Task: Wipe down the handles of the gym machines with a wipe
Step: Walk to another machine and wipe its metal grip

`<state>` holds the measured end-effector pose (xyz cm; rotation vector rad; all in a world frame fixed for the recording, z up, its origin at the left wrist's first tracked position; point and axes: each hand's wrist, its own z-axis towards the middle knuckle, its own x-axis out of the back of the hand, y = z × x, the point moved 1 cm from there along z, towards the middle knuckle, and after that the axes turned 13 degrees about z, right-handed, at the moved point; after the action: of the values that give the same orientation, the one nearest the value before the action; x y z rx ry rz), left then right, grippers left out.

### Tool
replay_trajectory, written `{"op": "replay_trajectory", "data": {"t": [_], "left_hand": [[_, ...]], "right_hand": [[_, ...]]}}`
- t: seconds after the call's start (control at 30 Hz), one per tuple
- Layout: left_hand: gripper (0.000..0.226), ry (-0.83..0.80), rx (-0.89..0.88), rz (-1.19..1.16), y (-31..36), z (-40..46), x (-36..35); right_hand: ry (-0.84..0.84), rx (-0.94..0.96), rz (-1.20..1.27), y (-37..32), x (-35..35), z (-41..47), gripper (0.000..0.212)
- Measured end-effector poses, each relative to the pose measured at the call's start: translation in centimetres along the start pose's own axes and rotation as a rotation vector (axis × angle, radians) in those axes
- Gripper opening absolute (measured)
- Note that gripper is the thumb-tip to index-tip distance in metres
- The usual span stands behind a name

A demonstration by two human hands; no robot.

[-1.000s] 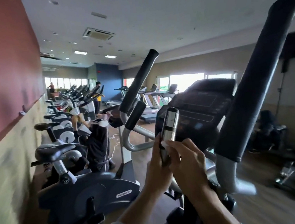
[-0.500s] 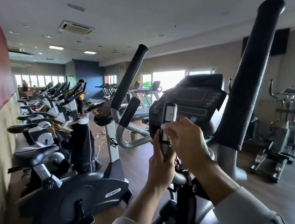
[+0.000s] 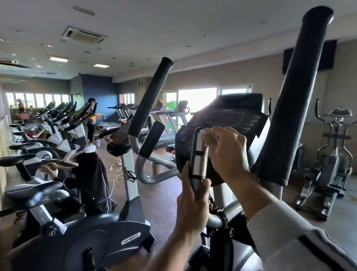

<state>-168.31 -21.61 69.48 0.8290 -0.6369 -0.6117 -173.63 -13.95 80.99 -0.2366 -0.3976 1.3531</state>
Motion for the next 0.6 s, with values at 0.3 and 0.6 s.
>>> {"op": "replay_trajectory", "data": {"t": [0.3, 0.6], "left_hand": [[0.056, -0.02, 0.0, -0.035, 0.5, -0.3, 0.5], [0.058, -0.066, -0.014, -0.082, 0.3, -0.1, 0.7]], "right_hand": [[-0.021, 0.068, 0.007, -0.8, 0.0, -4.5, 0.013], [-0.101, 0.095, -0.122, -1.4, -0.1, 1.3, 0.011]]}}
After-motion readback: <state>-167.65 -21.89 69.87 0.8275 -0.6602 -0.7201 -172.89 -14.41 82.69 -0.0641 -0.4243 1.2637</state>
